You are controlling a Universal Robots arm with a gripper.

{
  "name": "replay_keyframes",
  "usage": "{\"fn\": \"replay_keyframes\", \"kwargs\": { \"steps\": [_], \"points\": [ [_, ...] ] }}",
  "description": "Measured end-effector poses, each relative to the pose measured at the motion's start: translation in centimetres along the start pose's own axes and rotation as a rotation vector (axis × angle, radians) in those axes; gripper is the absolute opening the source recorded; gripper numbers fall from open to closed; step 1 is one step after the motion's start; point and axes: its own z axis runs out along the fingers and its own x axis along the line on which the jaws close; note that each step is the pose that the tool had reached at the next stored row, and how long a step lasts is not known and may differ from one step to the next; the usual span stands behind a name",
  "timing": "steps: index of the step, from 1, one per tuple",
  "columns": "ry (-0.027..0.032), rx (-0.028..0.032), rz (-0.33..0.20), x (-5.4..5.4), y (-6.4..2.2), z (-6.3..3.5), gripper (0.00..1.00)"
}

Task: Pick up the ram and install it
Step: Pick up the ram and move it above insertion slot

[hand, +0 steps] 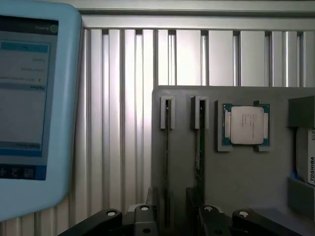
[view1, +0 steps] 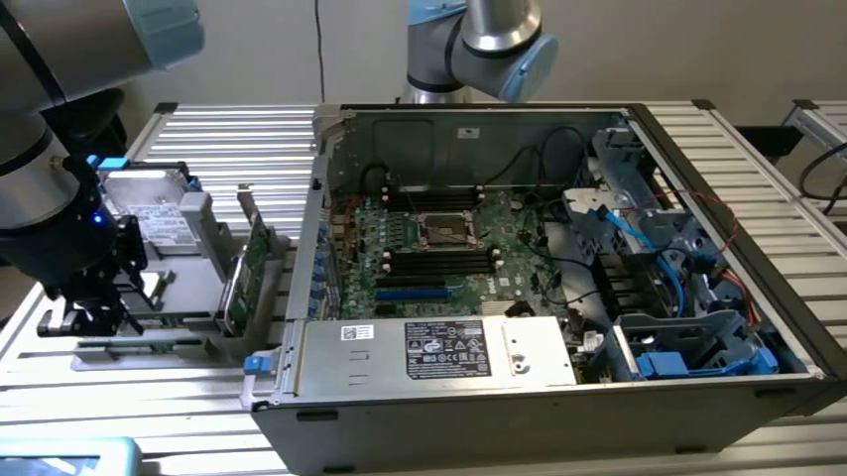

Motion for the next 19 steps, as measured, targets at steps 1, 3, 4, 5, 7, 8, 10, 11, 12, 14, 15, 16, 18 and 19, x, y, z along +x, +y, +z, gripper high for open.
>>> {"fn": "replay_keyframes", "kwargs": {
  "steps": [1, 3, 4, 5, 7, 8, 10, 11, 12, 14, 15, 16, 18, 19],
  "points": [
    [0.0000, 0.0000, -0.001, 0.0, 0.00, 0.19, 0.36],
    [-0.0008, -0.0001, -0.003, 0.1, -0.04, 0.56, 0.36],
    [-0.0014, -0.0001, -0.004, 0.1, -0.08, 0.73, 0.36],
    [-0.0017, -0.0003, -0.005, 0.1, -0.12, 0.90, 0.36],
    [-0.0023, -0.0003, -0.008, 0.1, -0.13, 1.27, 0.36],
    [-0.0027, -0.0002, -0.009, 0.2, -0.13, 1.46, 0.36],
    [-0.0031, -0.0005, -0.012, 0.2, -0.15, 1.81, 0.36],
    [-0.0034, -0.0006, -0.013, 0.2, -0.15, 2.00, 0.36],
    [-0.0037, -0.0006, -0.015, 0.2, -0.15, 2.18, 0.36],
    [-0.0048, -0.0007, -0.017, 0.2, -0.16, 2.53, 0.36],
    [-0.0056, -0.0007, -0.017, 0.2, -0.16, 2.72, 0.36],
    [-0.0064, -0.0006, -0.018, 0.2, -0.16, 2.90, 0.36],
    [-0.0074, -0.0007, -0.019, 0.2, -0.17, 3.27, 0.36],
    [-0.0078, -0.0008, -0.020, 0.2, -0.17, 3.45, 0.36]
  ]
}}
